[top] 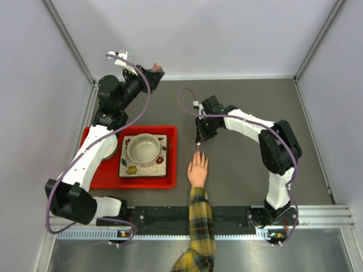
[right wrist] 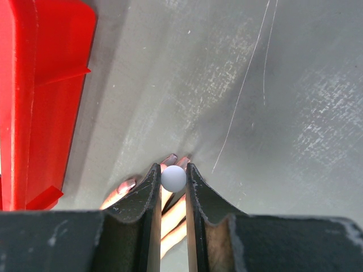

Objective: Paint the nails

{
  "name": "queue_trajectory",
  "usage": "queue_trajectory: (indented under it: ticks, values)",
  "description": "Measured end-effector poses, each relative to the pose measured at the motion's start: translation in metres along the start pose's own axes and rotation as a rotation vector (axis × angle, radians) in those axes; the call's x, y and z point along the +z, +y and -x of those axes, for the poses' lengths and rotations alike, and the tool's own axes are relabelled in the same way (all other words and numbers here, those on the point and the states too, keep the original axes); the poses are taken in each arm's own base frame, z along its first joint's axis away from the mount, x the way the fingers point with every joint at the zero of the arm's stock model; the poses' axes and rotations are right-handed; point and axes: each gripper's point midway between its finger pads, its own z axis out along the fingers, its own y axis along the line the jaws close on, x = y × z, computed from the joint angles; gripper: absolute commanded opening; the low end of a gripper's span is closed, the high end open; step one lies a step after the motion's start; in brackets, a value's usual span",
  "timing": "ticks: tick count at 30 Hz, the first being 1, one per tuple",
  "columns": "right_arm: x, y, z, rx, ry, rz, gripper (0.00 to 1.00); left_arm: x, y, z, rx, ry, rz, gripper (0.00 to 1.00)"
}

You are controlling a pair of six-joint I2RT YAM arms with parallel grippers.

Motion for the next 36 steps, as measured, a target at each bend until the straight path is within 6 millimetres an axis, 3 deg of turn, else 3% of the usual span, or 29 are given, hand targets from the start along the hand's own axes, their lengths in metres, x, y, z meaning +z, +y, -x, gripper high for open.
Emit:
queue_trajectory:
  ticks: [24,36]
  values:
    - [0.0071,-0.0034,-0.0069,0.011,0.03,-0.006,0.0,0.0,-0.0004,-0.0002,0.0,0.001,-0.002,0.0]
    - [0.0066,-0.0028,0.0017,0.008,0.017,-0.013,0.0,-0.0001,-0.0001,0.0,0.0,0.001,-0.001,0.0]
